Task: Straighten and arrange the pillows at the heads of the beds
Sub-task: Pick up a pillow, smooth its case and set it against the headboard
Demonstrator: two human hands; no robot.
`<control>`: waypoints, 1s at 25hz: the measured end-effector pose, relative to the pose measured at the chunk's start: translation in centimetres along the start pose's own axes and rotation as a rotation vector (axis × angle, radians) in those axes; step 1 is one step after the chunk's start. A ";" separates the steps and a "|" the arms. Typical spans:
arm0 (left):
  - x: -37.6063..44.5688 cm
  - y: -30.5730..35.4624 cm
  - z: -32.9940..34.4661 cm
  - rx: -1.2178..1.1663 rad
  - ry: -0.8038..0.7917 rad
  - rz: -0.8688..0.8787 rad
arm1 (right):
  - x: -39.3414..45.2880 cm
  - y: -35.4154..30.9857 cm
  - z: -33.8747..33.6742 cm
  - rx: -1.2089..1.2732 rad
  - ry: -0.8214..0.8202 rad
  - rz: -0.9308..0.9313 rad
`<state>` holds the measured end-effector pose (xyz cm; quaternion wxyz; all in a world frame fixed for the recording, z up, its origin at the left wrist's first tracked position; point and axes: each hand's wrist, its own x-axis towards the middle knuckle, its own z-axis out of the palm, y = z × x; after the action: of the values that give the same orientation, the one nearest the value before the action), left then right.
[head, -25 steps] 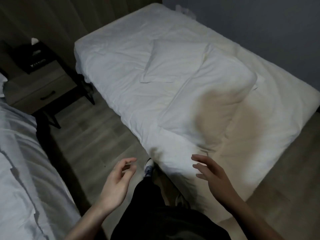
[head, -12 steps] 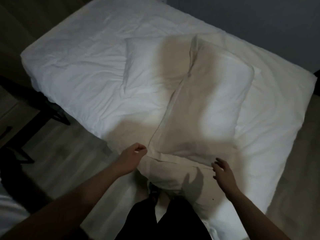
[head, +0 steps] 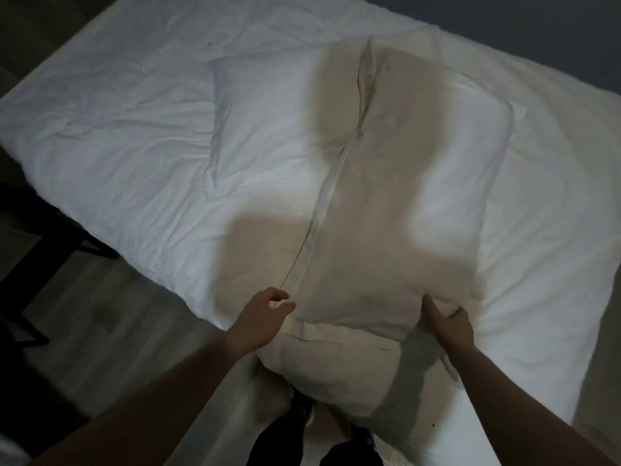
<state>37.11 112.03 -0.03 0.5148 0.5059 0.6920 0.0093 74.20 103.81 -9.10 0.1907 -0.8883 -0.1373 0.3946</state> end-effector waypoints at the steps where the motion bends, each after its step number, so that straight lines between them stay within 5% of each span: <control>1: 0.2 -0.1 0.3 -0.018 -0.001 -0.021 | 0.3 0.1 -0.4 -0.068 0.030 -0.020; 5: -0.2 0.6 1.3 -0.077 0.014 -0.083 | -1.5 0.0 -3.4 -0.143 0.033 -0.215; 11: -5.2 3.6 1.2 -0.328 0.158 -0.233 | -14.6 -2.2 -5.8 0.066 -0.192 -0.472; 15: -10.2 3.7 1.4 -0.512 0.276 -0.426 | -22.3 -1.2 -7.6 0.222 -0.374 -0.431; 20: -14.2 -0.3 2.5 -0.867 0.146 -0.588 | -27.1 0.5 -9.5 0.197 -0.556 -0.407; 25: -17.9 -1.7 1.7 -0.816 0.253 -0.479 | -28.0 2.4 -9.0 -0.067 -0.727 -0.448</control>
<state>36.45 97.68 10.83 0.5706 0.0847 0.7860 0.2224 62.99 88.58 13.52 0.1818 -0.6454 -0.3980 0.6261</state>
